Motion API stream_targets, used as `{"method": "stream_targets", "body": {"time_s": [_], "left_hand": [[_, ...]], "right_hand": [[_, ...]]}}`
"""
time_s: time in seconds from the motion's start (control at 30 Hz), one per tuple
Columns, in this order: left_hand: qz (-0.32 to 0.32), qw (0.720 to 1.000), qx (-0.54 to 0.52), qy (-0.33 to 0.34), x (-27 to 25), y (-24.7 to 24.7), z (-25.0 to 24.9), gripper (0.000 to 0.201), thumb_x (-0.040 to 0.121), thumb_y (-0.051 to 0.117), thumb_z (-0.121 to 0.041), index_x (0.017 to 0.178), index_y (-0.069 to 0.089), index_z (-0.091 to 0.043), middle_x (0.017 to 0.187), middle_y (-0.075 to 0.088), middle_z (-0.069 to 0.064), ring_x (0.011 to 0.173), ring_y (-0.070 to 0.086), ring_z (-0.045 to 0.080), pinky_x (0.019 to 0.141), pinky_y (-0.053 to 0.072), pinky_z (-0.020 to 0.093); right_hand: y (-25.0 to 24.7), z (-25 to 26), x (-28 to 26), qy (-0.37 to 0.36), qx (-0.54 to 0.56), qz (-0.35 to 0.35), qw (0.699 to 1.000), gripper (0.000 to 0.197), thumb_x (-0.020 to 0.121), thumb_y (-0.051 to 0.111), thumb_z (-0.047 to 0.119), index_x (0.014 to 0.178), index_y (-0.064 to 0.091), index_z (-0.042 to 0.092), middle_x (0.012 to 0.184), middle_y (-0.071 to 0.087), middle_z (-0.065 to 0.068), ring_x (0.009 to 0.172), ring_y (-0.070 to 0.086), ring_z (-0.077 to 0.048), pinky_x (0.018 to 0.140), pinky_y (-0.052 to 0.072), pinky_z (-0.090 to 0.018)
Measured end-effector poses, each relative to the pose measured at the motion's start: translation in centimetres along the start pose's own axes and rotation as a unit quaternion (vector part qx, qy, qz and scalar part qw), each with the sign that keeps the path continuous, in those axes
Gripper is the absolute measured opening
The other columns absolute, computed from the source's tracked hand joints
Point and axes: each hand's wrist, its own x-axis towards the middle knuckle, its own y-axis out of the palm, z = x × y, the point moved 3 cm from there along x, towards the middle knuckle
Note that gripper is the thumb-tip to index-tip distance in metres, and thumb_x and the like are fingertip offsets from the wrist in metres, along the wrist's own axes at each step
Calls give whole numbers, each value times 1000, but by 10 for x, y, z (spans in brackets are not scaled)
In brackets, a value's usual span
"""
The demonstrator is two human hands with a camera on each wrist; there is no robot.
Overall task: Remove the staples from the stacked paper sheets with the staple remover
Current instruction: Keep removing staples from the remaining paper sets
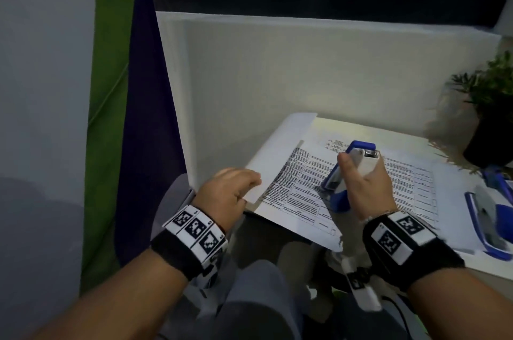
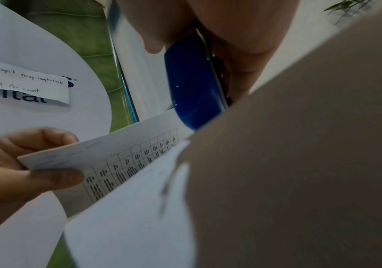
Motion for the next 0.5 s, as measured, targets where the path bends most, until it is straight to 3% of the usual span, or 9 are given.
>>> {"method": "stream_targets", "body": {"time_s": [0.07, 0.17, 0.23, 0.27, 0.33, 0.4, 0.43, 0.5], "left_hand": [[7, 1000, -11, -10, -2, 2, 0, 50, 51, 63, 20, 91, 69, -10, 90, 70, -5, 88, 61, 12, 78, 47, 19], [-14, 1000, -12, -3, -4, 5, -3, 45, 52, 64, 19, 79, 64, -16, 98, 70, -6, 94, 58, 12, 85, 42, 24], [-41, 997, -57, -21, -5, 8, -4, 50, 56, 65, 17, 79, 59, -27, 100, 68, -10, 97, 58, 10, 86, 44, 26], [-63, 989, -109, -74, -5, 7, -5, 48, 62, 66, 15, 78, 58, -30, 100, 66, -14, 96, 61, 9, 84, 47, 25], [-143, 927, -264, -227, -3, 0, -6, 38, 76, 68, 5, 76, 59, -31, 86, 68, -18, 83, 65, 0, 72, 50, 15], [-225, 847, -368, -311, -1, -11, -8, 25, 83, 66, -4, 80, 61, -28, 71, 69, -13, 70, 66, 0, 64, 52, 18], [-244, 827, -389, -323, 1, -17, -9, 22, 84, 65, -5, 82, 62, -27, 73, 70, -10, 72, 68, 6, 65, 55, 24], [-260, 823, -400, -308, 3, -31, -16, 23, 84, 64, -4, 84, 63, -27, 77, 72, -8, 75, 70, 12, 66, 57, 29]], "right_hand": [[0, -2, 0, 2, -1, -3, 1000, 25, 90, 60, 34, 98, 44, 17, 77, 53, 7, 65, 51, -6, 49, 37, -15], [-1, -6, 1, 6, -3, -16, 1000, 27, 89, 62, 33, 100, 48, 13, 76, 54, 6, 63, 51, -5, 41, 35, -4], [-1, -8, 0, 4, -9, -14, 1000, 29, 88, 63, 34, 101, 47, 13, 76, 54, 7, 63, 51, -5, 43, 36, -6], [-1, -7, 0, 1, -18, -6, 1000, 30, 87, 63, 35, 102, 47, 14, 76, 54, 8, 64, 51, -6, 45, 37, -10], [0, 1, 0, -13, -41, 23, 999, 30, 88, 61, 39, 104, 47, 19, 79, 54, 11, 69, 53, -7, 53, 36, -19], [0, 19, 2, -28, -24, 41, 999, 31, 90, 55, 43, 107, 51, 17, 79, 58, 10, 65, 60, -7, 52, 38, -19], [-2, 33, 4, -38, 11, 39, 998, 34, 92, 53, 42, 109, 53, 13, 75, 62, 8, 57, 62, -3, 47, 41, -16], [-6, 70, 4, -90, 108, 22, 990, 47, 90, 55, 47, 109, 55, 4, 67, 67, 6, 52, 63, -3, 47, 46, -15]]}}
